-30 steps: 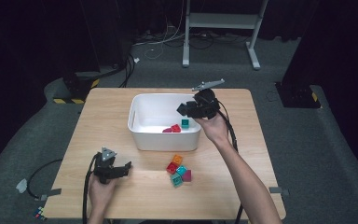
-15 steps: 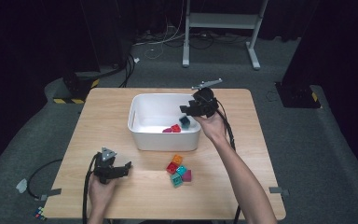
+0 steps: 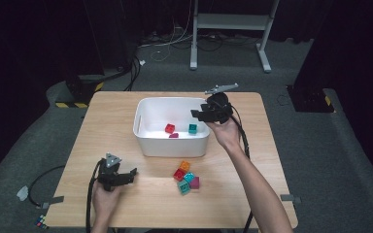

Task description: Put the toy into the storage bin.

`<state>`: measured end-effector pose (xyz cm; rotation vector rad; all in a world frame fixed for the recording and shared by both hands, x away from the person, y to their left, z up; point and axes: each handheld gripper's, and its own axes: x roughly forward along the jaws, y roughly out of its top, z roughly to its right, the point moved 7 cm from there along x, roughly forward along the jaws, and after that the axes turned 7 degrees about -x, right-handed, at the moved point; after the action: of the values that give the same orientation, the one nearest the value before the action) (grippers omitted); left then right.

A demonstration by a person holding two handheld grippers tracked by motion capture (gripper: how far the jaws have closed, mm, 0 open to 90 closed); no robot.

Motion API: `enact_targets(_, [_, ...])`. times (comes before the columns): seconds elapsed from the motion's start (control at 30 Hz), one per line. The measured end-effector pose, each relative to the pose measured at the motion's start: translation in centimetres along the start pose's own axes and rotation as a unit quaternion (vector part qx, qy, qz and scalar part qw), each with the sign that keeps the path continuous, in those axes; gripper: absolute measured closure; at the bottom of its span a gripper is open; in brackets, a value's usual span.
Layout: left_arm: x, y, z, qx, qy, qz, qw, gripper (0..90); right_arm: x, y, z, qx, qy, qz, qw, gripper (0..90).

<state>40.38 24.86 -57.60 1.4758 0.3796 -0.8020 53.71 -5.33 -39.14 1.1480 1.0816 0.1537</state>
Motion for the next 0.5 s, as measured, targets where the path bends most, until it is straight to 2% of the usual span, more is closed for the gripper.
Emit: enact_targets(0.5, [0.0, 0.0, 0.0, 0.0, -0.001, 0.0, 1.0, 14.9, -2.7, -1.1, -0.7, -0.004, 0.004, 0.026, 0.9996, 47.1])
